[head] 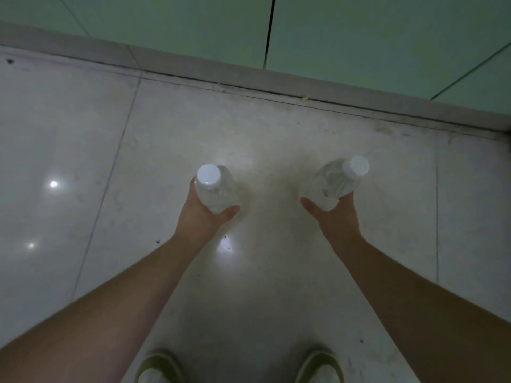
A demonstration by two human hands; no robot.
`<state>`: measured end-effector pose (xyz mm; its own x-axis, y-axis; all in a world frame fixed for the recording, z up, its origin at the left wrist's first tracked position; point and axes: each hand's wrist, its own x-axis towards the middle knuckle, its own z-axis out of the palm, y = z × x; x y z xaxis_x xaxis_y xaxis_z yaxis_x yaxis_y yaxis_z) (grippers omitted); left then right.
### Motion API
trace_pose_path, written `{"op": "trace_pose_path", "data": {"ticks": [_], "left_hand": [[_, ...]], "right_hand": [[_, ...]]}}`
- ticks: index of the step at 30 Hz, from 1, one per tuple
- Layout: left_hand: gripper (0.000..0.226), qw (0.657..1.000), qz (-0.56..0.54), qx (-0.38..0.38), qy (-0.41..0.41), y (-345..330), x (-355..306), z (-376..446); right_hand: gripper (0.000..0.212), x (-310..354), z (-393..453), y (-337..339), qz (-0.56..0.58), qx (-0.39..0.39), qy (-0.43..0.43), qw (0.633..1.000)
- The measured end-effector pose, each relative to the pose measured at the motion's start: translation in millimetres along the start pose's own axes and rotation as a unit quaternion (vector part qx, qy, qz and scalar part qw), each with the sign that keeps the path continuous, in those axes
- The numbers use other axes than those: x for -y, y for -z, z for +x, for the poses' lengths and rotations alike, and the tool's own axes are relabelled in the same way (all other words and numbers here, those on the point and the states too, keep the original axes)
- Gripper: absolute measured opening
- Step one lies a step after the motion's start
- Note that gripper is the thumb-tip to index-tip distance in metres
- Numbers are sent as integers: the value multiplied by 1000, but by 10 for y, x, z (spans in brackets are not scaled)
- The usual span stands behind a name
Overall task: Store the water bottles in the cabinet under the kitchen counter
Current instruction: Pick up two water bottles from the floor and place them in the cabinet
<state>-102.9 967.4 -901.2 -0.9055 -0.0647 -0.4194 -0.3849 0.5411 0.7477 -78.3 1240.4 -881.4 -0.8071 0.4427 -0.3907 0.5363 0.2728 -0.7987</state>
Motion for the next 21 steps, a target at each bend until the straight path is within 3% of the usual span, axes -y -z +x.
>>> {"op": "trace_pose_path", "data": {"ticks": [6,12,14,21], "left_hand": [[75,999,39,-5,28,24,-161,-70],[60,997,53,8,63,506,-480,-820],[55,995,70,16,74,698,-610,-1138],[66,995,55,32,74,1607,-1295,-2229]], "right_hand": [[69,20,131,-1,-65,-10,19,998],[60,226,-547,288,-116,59,13,991],[59,423,-927,412,-109,86,3,990],[44,1678,-2268,1056,-33,186,-52,981]]}}
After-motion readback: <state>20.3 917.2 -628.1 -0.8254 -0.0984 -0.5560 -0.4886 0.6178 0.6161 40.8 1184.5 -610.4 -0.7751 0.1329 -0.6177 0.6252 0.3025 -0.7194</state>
